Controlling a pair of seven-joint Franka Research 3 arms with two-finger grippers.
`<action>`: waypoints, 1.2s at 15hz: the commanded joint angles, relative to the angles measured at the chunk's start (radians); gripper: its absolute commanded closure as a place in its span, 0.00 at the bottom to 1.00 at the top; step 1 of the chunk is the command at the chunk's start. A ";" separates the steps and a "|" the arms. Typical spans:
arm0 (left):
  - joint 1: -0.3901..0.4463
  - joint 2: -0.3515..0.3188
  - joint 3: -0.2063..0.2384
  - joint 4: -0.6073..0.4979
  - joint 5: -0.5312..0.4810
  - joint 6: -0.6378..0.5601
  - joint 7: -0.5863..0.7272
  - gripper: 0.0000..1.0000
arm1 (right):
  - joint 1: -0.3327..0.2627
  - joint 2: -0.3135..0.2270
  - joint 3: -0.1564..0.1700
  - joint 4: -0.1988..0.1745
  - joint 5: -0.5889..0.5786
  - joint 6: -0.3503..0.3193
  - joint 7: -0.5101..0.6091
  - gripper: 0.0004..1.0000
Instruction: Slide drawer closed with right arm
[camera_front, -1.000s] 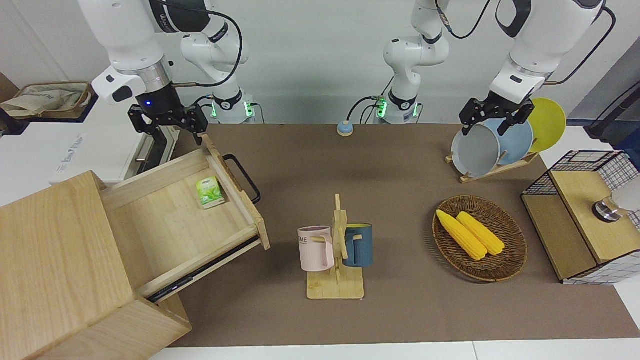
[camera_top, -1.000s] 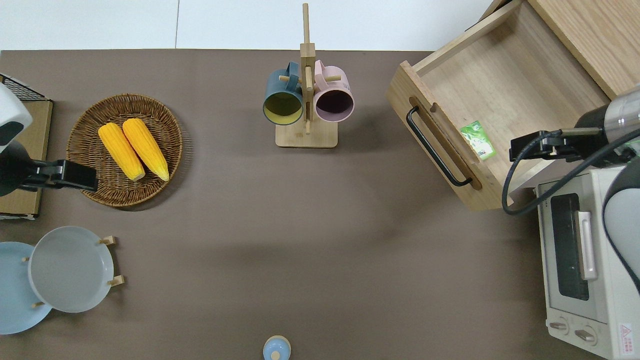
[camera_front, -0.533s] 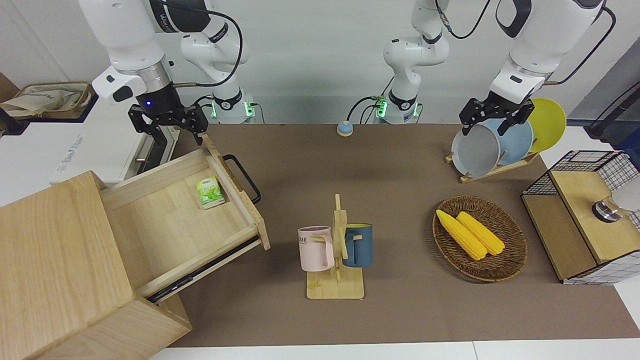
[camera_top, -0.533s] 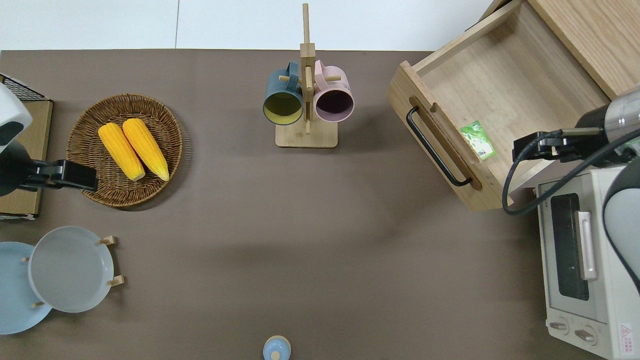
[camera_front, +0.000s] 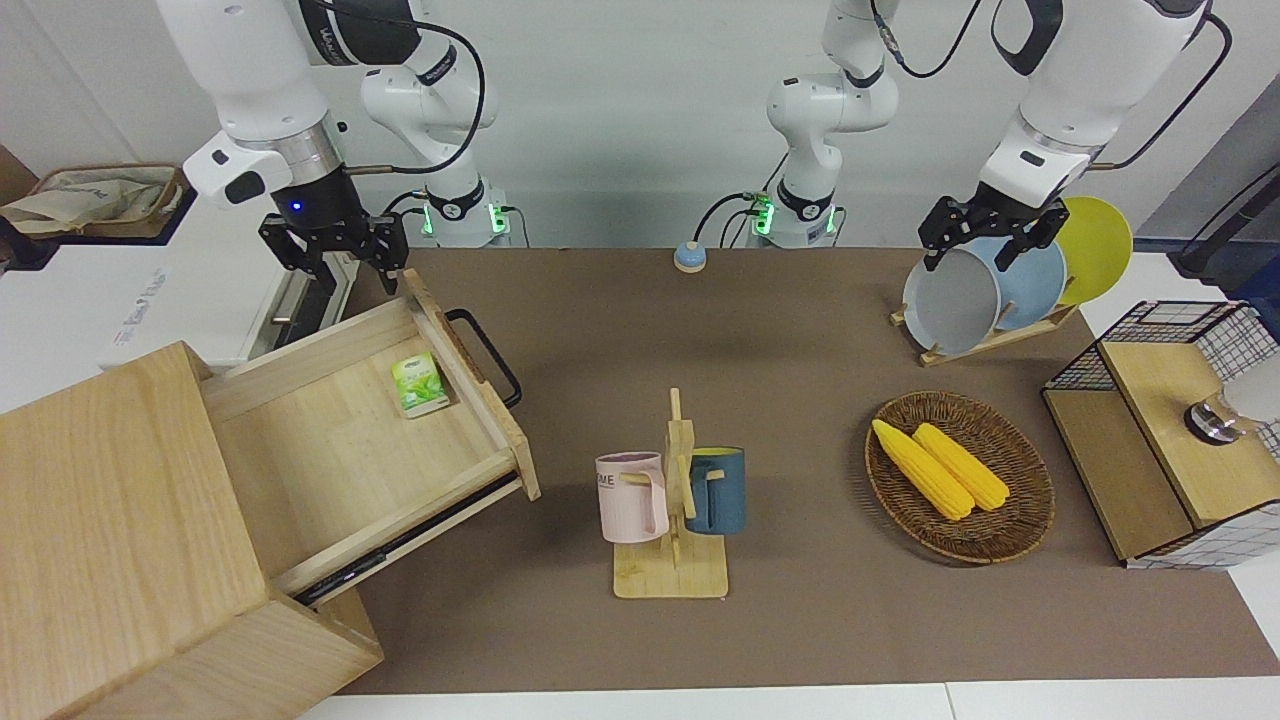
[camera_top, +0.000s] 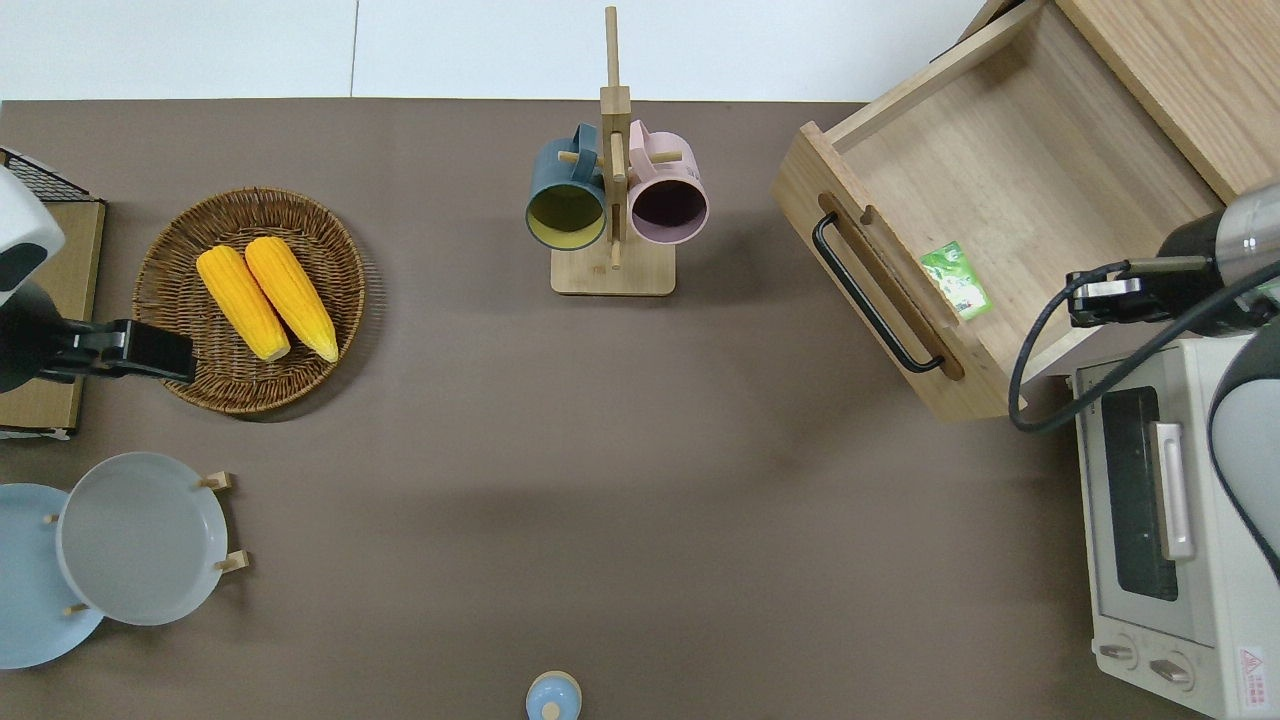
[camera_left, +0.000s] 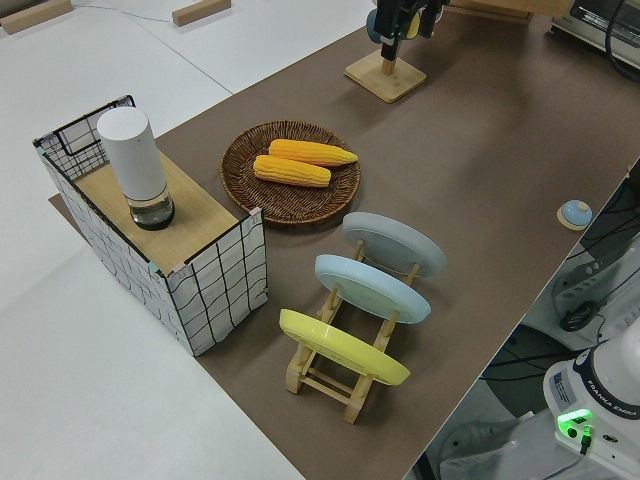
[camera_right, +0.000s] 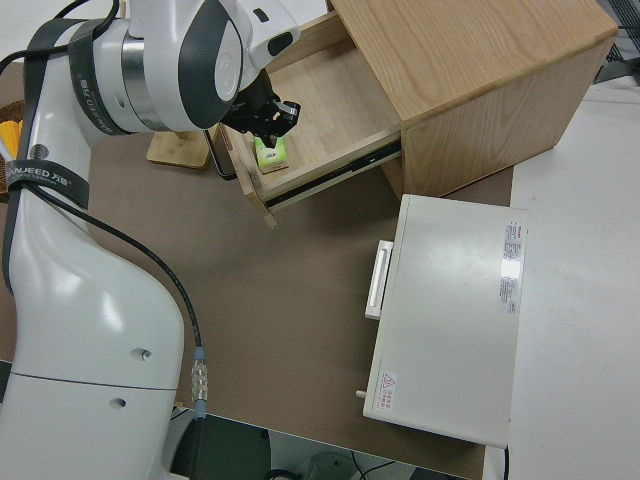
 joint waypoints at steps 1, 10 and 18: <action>0.005 0.011 -0.007 0.026 0.017 -0.020 0.010 0.01 | -0.003 -0.006 0.003 0.006 -0.013 -0.017 -0.023 1.00; 0.005 0.011 -0.007 0.024 0.017 -0.020 0.010 0.01 | 0.056 -0.007 0.009 0.054 -0.016 -0.077 0.056 1.00; 0.005 0.011 -0.007 0.024 0.017 -0.020 0.010 0.01 | 0.229 -0.004 0.011 0.068 -0.048 -0.074 0.372 1.00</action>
